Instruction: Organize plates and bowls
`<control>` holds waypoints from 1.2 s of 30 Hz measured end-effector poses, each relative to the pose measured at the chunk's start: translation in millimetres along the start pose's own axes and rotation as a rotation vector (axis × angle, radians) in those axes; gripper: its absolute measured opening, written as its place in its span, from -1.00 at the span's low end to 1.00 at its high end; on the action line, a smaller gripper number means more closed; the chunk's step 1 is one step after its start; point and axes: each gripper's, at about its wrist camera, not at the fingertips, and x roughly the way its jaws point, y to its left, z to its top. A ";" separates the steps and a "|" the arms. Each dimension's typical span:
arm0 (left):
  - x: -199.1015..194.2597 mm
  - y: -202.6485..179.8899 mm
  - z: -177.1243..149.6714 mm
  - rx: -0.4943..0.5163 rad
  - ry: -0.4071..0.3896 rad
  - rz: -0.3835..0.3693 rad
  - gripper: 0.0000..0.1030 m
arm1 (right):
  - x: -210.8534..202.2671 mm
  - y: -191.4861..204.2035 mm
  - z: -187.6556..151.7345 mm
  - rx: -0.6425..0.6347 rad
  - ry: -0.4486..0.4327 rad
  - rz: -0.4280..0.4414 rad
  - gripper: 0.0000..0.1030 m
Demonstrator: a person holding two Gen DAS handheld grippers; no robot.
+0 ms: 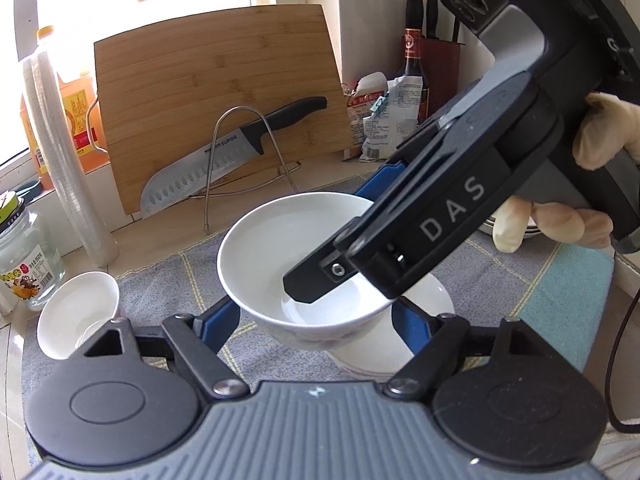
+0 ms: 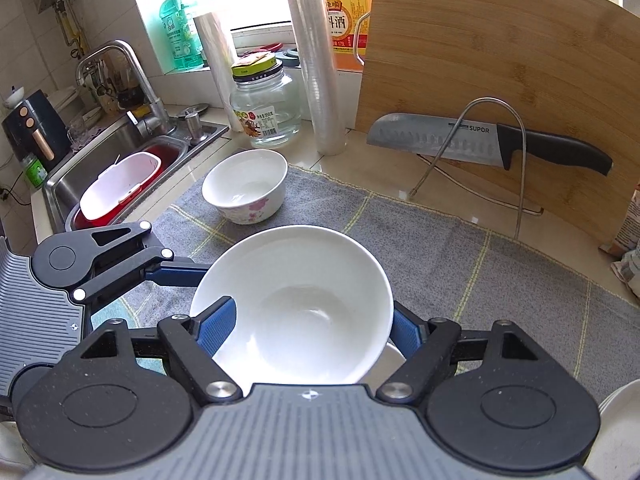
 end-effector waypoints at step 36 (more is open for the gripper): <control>31.7 -33.6 -17.2 0.064 0.067 -0.108 0.61 | 4.1 -25.4 -45.6 0.126 0.048 -0.050 0.66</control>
